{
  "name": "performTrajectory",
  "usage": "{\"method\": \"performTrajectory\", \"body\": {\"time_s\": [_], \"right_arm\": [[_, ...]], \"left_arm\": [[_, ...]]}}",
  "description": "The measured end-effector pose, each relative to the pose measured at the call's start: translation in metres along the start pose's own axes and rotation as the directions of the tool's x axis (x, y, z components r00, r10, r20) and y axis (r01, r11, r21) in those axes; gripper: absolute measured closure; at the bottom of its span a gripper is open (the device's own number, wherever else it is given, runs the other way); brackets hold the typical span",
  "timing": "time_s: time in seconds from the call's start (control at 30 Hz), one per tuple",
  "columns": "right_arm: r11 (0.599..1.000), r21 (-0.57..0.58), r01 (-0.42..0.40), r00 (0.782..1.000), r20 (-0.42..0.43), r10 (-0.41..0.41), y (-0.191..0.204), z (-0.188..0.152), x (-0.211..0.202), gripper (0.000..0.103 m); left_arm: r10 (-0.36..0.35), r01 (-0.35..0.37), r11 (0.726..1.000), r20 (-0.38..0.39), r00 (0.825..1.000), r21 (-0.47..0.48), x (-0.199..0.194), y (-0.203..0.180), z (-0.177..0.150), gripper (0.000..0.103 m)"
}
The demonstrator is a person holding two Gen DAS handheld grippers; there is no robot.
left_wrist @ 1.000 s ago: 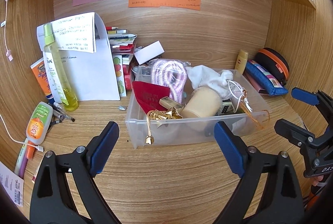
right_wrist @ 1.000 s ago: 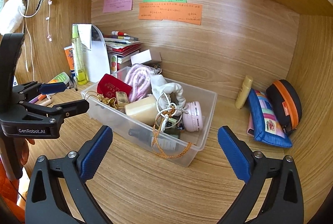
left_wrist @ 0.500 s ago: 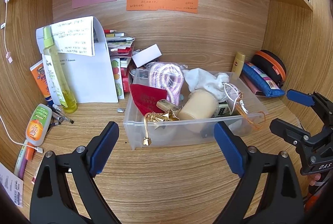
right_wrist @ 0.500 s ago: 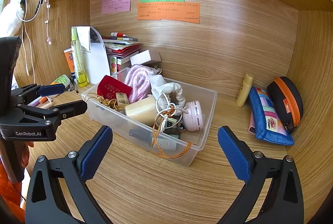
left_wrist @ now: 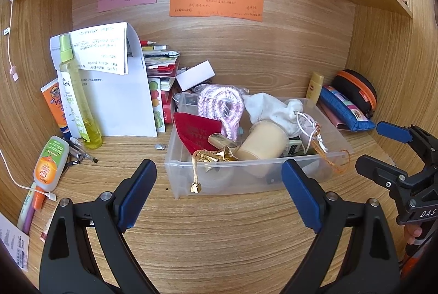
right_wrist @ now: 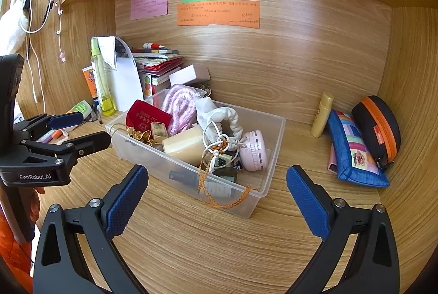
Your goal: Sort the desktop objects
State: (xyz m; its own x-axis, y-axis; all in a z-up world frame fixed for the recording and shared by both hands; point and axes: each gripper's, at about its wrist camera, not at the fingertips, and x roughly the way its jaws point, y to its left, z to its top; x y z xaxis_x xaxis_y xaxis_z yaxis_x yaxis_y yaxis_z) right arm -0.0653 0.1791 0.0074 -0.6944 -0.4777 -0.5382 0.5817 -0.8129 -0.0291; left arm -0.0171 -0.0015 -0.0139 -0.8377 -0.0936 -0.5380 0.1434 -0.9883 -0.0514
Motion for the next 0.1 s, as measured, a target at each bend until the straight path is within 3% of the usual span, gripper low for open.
{"method": "performTrajectory", "body": {"time_s": [0.1], "right_arm": [[1.0,0.012,-0.001,1.0,-0.003,0.001,-0.0028,-0.0005,0.0012,0.002]], "left_arm": [[-0.011,0.011,1.0,-0.004,1.0,0.007,-0.0002,-0.0004,-0.0003,0.01]]}}
